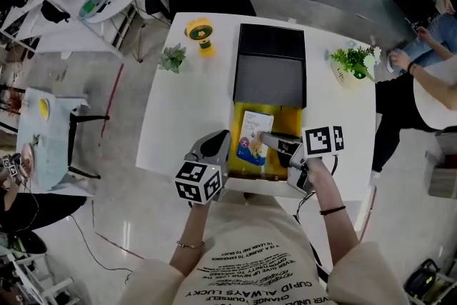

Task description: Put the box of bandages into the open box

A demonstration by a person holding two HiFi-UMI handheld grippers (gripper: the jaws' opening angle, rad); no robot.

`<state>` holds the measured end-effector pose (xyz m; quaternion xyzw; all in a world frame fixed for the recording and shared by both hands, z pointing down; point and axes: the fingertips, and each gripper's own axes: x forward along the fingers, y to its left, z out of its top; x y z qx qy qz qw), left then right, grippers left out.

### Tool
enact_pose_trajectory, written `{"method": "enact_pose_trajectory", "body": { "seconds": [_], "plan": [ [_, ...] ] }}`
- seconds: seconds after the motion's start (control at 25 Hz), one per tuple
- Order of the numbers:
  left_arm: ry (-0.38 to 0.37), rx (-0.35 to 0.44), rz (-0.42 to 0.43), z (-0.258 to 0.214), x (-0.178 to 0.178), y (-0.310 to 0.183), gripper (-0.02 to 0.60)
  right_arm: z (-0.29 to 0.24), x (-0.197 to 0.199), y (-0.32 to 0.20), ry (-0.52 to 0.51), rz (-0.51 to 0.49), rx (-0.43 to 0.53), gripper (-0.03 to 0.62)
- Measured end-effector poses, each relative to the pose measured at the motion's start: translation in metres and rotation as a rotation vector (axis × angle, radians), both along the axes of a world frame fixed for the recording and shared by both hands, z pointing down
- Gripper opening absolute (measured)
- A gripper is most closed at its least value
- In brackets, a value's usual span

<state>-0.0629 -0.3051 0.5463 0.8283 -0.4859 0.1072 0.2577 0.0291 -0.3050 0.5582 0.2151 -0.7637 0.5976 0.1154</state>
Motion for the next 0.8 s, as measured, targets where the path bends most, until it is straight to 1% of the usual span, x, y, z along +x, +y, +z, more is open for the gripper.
{"method": "enact_pose_trajectory", "body": {
  "seconds": [0.2, 0.32, 0.48, 0.8],
  "plan": [
    [-0.001, -0.015, 0.043, 0.003, 0.003, 0.001, 0.023, 0.007, 0.001, -0.001, -0.005, 0.019, -0.073, 0.084],
    [0.000, -0.018, 0.069, 0.004, 0.008, 0.003, 0.023, 0.011, 0.004, -0.002, 0.019, 0.049, -0.097, 0.084],
    [0.006, -0.015, 0.088, 0.003, 0.010, 0.001, 0.023, 0.021, 0.008, -0.003, 0.122, 0.060, -0.085, 0.084],
    [0.011, -0.014, 0.106, 0.001, 0.010, -0.002, 0.023, 0.016, 0.002, -0.008, 0.108, 0.103, -0.063, 0.086]
  ]
}}
